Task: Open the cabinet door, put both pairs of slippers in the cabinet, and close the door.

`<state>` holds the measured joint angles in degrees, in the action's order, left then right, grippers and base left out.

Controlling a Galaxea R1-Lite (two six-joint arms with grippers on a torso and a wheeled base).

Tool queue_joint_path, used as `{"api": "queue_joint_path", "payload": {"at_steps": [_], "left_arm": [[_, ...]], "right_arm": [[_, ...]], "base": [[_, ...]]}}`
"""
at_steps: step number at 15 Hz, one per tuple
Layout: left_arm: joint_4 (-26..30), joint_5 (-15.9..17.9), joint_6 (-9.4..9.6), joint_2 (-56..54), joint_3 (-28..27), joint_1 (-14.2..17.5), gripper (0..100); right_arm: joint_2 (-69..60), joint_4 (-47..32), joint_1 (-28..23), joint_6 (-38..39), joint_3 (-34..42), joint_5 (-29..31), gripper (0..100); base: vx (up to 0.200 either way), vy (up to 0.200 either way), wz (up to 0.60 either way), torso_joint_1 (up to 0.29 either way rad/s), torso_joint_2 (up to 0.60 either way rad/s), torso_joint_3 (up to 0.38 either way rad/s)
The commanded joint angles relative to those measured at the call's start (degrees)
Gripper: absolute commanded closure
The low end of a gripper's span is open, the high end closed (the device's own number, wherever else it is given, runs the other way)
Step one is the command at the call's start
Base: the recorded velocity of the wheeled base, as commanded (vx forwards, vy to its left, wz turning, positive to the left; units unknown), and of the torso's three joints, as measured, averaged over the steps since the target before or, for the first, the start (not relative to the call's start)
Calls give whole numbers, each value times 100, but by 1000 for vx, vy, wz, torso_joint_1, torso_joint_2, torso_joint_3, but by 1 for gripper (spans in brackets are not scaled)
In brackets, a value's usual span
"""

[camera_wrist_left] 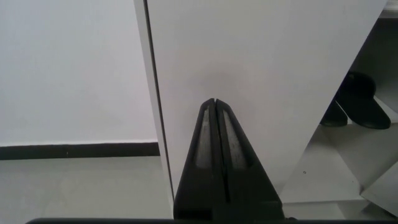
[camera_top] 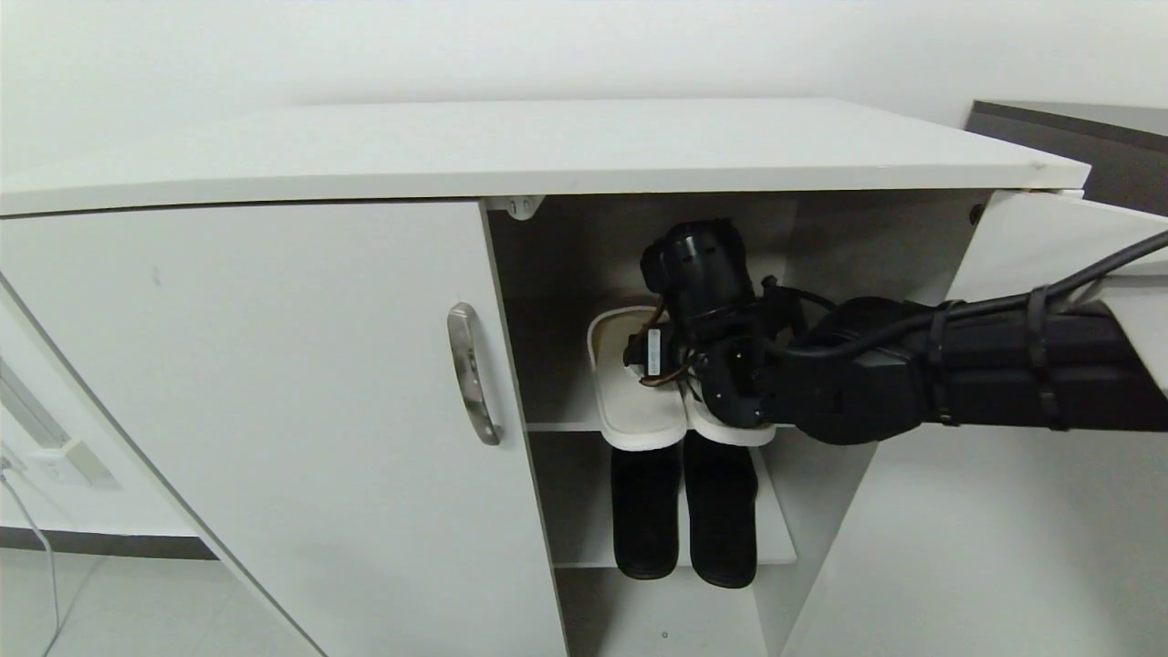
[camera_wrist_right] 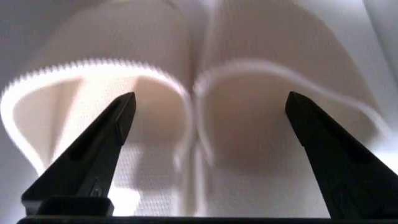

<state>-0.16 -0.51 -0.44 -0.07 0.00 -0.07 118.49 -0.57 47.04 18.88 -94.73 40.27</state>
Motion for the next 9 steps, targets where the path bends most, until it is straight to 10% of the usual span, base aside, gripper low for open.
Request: {"api": "queue_joint_path", "payload": {"at_steps": [1,9], "left_arm": [[-2,-2,0,7,0,-1,100],[-2,16,0,7,0,-1,100]], "right_arm": [[-845,303,261,1,965,-45,0],[-3183,2580,762,-851,4481,-1777,0]], "base": [[0,0,0,0,0,0],[0,0,0,0,0,0]]}}
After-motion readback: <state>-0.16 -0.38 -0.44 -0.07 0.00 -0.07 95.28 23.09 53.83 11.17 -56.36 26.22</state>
